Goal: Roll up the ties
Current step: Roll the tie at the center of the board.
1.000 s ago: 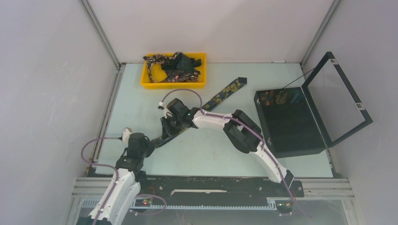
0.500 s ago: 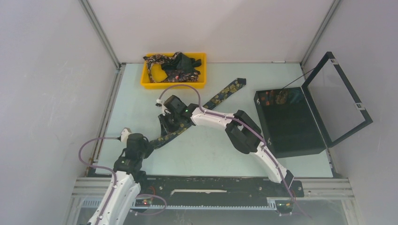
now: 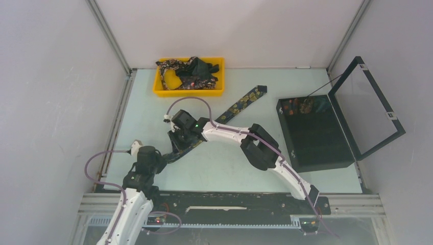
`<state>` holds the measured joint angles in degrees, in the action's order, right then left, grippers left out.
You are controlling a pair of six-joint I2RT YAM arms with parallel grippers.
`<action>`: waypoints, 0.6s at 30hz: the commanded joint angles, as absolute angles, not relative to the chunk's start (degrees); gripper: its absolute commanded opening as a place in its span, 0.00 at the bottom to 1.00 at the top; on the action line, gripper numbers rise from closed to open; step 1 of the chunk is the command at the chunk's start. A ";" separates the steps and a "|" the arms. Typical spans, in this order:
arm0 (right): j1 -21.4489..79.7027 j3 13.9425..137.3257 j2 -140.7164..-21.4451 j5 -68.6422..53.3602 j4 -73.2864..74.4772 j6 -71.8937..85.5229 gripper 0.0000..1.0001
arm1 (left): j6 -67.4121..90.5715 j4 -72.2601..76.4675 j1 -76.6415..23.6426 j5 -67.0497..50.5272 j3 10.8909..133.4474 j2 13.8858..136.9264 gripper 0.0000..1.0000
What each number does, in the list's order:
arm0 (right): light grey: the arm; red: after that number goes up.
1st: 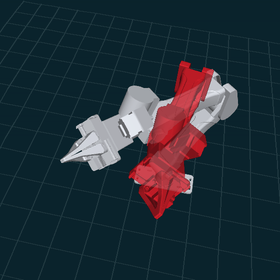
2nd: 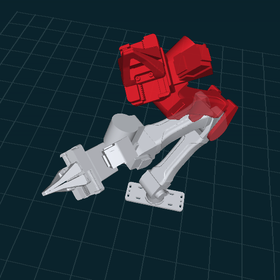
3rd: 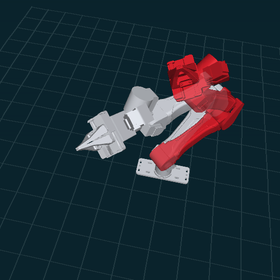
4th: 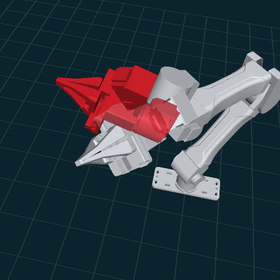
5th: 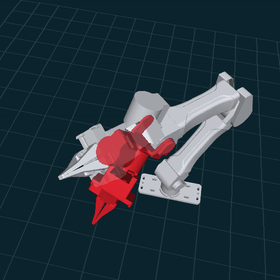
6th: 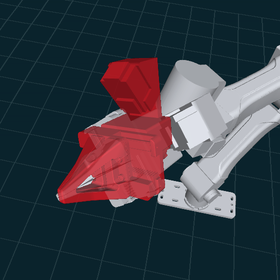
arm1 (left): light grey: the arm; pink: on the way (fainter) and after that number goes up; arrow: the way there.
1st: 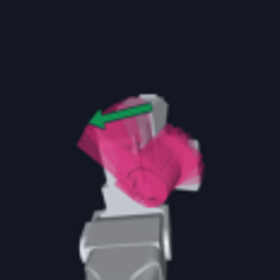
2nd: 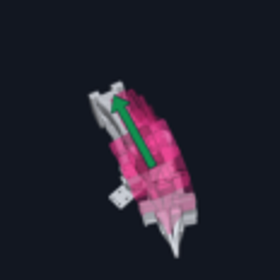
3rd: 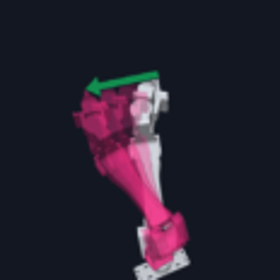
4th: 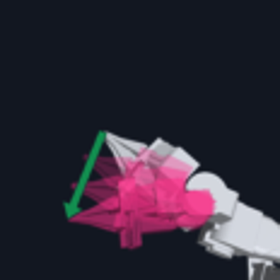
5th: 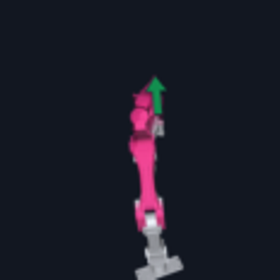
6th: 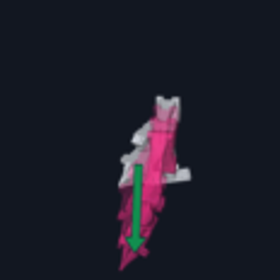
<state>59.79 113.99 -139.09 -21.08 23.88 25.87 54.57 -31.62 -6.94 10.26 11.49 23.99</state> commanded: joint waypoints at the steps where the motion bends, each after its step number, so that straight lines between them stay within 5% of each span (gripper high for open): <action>1: 60.29 115.88 -139.43 -18.66 24.87 24.35 0.19 | 55.17 -32.59 -6.40 9.90 15.03 23.38 0.00; 18: 61.40 117.22 -140.95 -21.40 23.29 25.87 0.18 | 55.29 -36.14 -6.36 7.76 20.02 22.15 0.00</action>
<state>60.42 114.50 -139.83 -20.34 24.36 25.19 55.02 -35.75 -6.94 8.95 16.58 22.81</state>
